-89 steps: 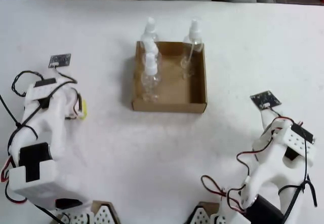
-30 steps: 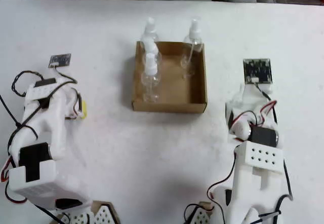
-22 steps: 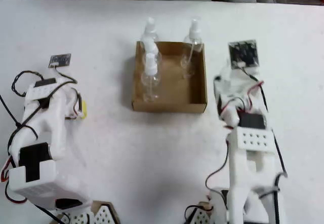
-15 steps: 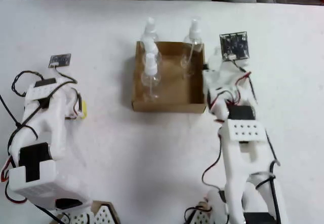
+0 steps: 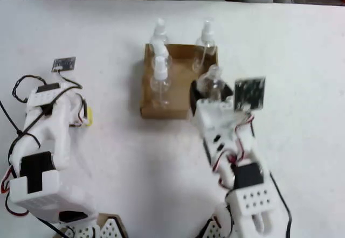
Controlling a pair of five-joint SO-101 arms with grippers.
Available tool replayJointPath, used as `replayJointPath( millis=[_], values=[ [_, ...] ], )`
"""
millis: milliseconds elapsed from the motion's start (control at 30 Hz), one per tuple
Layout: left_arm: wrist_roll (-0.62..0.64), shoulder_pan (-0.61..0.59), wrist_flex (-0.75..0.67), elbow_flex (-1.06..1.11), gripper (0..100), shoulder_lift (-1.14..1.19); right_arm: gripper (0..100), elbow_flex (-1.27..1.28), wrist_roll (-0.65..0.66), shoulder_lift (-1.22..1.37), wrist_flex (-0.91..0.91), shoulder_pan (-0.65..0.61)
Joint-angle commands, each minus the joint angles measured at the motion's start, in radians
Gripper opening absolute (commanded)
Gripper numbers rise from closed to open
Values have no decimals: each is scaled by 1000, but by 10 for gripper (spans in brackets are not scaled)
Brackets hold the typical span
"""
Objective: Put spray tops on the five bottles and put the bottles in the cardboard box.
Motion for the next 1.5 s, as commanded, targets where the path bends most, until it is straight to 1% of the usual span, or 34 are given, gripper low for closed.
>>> replayJointPath(
  millis=[0, 33, 100, 200, 300, 367, 533, 700, 867, 1000, 1067, 1167, 1333, 1467],
  values=[
    [-5, -10, 55, -66, 129, -59, 16, 123, -8, -147, -139, -61],
    [-5, -13, 77, -74, 129, -91, 16, 160, 2, -176, -179, -73],
    [6, -18, 95, -69, 129, -174, 16, 227, 63, -228, -249, -110],
    [72, -15, 103, -66, 129, -300, 16, 319, 146, -291, -321, -191],
    [112, -12, 98, -72, 129, -415, 16, 397, 183, -340, -367, -291],
    [135, 5, 84, -77, 129, -490, 16, 410, 196, -357, -366, -337],
    [138, 65, 11, -75, 129, -693, 16, 408, 203, -366, -320, -389],
    [137, 206, -133, -69, 129, -908, 16, 408, 203, -366, -275, -417],
    [137, 427, -245, -75, 124, -1096, 16, 408, 204, -372, -209, -444],
    [137, 596, -315, -80, 124, -1184, 16, 408, 204, -372, -197, -446],
    [137, 659, -298, -117, 124, -1196, 16, 408, 204, -372, -196, -444],
    [137, 691, -215, -219, 124, -1170, 16, 408, 204, -367, -183, -444],
    [137, 694, -60, -431, 124, -1047, 16, 408, 204, -374, -165, -444],
    [137, 696, 20, -493, 124, -984, 16, 408, 204, -374, -165, -444]
  ],
)
